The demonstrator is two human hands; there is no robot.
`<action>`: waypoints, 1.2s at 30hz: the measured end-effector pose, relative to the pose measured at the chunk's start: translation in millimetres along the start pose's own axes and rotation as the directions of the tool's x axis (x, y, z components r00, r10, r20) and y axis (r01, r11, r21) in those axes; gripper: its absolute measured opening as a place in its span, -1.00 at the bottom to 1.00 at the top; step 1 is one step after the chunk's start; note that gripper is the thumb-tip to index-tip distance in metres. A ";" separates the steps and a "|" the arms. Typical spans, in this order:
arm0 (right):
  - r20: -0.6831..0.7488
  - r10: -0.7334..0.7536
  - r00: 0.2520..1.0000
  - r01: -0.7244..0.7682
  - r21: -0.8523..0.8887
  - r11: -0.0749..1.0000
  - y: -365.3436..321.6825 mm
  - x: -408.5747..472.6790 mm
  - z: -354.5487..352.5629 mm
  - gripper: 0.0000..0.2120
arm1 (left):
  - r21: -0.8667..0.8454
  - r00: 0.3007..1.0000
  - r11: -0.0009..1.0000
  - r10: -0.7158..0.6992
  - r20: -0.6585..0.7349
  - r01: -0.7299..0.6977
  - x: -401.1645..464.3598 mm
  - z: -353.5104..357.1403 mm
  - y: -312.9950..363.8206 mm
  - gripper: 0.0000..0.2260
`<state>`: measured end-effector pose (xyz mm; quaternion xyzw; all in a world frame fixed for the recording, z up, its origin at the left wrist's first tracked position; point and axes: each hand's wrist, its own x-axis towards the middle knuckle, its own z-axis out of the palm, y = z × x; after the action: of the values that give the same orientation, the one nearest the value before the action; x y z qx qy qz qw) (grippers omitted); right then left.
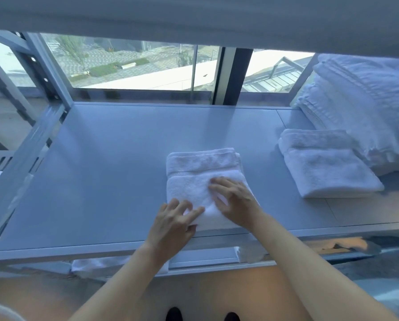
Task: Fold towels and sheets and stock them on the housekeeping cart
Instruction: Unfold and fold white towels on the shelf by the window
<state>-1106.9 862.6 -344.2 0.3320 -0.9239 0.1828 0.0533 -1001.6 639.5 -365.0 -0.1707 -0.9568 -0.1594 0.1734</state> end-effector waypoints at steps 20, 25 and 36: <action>0.158 0.157 0.975 -0.148 -0.067 0.987 7.9 -72.0 5.6 -0.45 | -0.337 0.989 0.934 -0.085 0.121 0.121 -0.4 22.5 8.1 -0.61; 0.094 0.252 0.963 -0.246 -0.070 0.967 64.2 -75.2 -38.8 -0.49 | -0.364 0.986 0.920 -0.108 0.124 0.147 31.6 47.3 39.9 -0.61; -0.072 0.421 0.904 -0.427 -0.111 0.897 219.0 -82.5 -131.7 -0.48 | -0.445 0.968 0.860 -0.226 0.107 0.250 93.0 84.4 102.8 -0.67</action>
<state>-1184.7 1116.9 -306.4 0.1146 -0.9821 0.1396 0.0539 -1067.8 787.0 -378.8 -0.0911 -0.9105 -0.3948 0.0829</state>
